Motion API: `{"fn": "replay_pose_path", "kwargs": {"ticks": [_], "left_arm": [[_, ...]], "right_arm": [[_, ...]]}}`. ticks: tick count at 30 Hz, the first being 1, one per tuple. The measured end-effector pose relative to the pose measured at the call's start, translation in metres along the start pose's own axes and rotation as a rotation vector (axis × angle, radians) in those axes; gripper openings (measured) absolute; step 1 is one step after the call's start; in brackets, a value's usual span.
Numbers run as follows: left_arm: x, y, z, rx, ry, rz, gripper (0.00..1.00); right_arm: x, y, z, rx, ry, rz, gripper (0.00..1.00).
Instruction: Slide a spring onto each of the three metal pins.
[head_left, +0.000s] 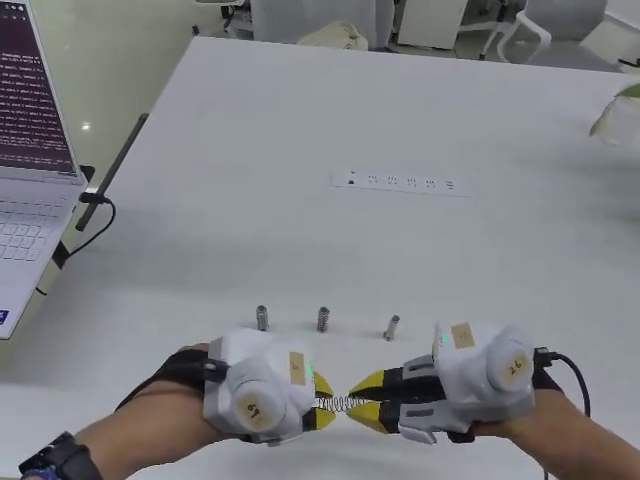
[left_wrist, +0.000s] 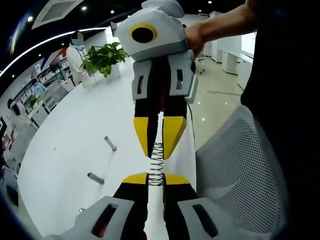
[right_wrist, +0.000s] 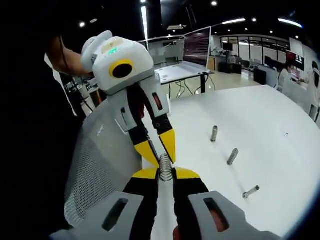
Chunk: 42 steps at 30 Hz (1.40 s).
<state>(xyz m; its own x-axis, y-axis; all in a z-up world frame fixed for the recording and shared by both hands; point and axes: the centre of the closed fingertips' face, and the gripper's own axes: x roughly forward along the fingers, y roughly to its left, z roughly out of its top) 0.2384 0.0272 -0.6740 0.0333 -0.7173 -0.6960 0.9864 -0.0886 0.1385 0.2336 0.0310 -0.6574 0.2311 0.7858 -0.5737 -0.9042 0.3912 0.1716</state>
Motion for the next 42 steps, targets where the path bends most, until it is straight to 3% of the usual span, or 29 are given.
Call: {"fn": "replay_pose_path", "kwargs": {"ticks": [10,21,27,32,42], "left_arm": [[0.007,0.01,0.008,-0.017,-0.027,0.032,0.02],[0.005,0.018,0.03,-0.086,-0.129,0.036,0.02],[0.006,0.017,0.033,-0.091,-0.141,0.034,0.02],[0.007,0.014,0.039,-0.091,-0.163,0.026,0.02],[0.007,0.012,0.044,-0.085,-0.176,0.019,0.02]], "right_arm": [[-0.007,-0.008,0.009,-0.063,0.045,-0.03,0.08],[-0.022,-0.012,0.023,-0.194,0.135,-0.006,0.08],[-0.023,-0.011,0.02,-0.238,0.185,0.01,0.08],[-0.022,-0.009,0.012,-0.299,0.26,0.025,0.09],[-0.023,-0.008,0.008,-0.367,0.334,0.055,0.09]]}}
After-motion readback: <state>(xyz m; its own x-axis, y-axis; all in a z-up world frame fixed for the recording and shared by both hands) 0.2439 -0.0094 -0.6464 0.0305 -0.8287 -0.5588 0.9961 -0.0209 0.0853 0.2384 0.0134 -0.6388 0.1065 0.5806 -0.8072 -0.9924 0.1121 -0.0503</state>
